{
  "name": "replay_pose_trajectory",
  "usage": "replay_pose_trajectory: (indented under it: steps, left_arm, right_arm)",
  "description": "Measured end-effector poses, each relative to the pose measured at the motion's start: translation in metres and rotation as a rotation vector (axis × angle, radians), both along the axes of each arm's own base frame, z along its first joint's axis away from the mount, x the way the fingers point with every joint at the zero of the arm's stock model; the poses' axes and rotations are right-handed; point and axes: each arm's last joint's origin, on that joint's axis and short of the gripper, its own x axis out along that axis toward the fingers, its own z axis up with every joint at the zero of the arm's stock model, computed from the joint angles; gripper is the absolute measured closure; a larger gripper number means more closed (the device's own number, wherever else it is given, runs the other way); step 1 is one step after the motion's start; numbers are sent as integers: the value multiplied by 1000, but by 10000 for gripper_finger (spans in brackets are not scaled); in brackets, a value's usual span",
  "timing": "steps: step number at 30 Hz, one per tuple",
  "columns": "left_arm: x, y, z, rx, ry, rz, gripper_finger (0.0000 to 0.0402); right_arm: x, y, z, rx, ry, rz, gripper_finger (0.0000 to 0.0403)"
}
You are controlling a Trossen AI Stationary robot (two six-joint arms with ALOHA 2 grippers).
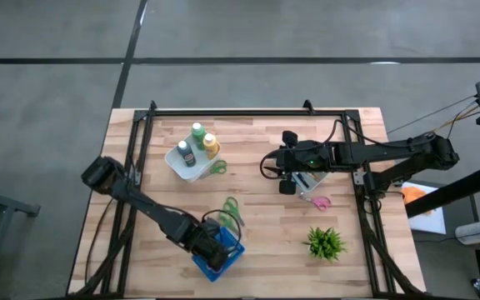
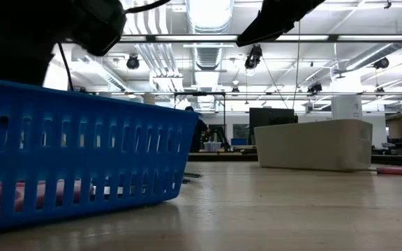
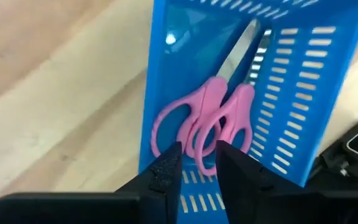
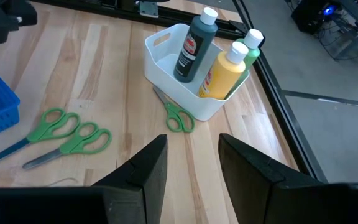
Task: Pick & Place Paint Supplies
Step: Put the green scissors into the blue bin
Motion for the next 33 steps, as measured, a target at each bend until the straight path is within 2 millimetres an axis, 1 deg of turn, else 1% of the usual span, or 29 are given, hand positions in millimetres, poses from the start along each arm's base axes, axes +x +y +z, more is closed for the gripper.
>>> replay_pose_trajectory:
  steps: [3, 10, 16, 22, 27, 33]
  left_arm:
    - [2, 8, 10, 34, 13, -15, 303]
    - [12, 44, 25, 108, -20, -75, 303]
    - [23, 77, 25, 162, -28, -178, 303]
    - [32, 107, 25, 301, -61, -236, 303]
    - [39, 124, 26, 372, -89, -302, 302]
    - [42, 139, 23, 404, -94, -367, 302]
  right_arm:
    - [0, 0, 0, 0, 0, 0, 260]
    - [0, 0, 0, 0, 0, 0, 260]
    - [0, 0, 0, 0, 0, 0, 260]
    - [0, 0, 0, 0, 0, 0, 260]
    - [0, 0, 0, 0, 0, 0, 260]
    - [0, 0, 0, 0, 0, 0, 260]
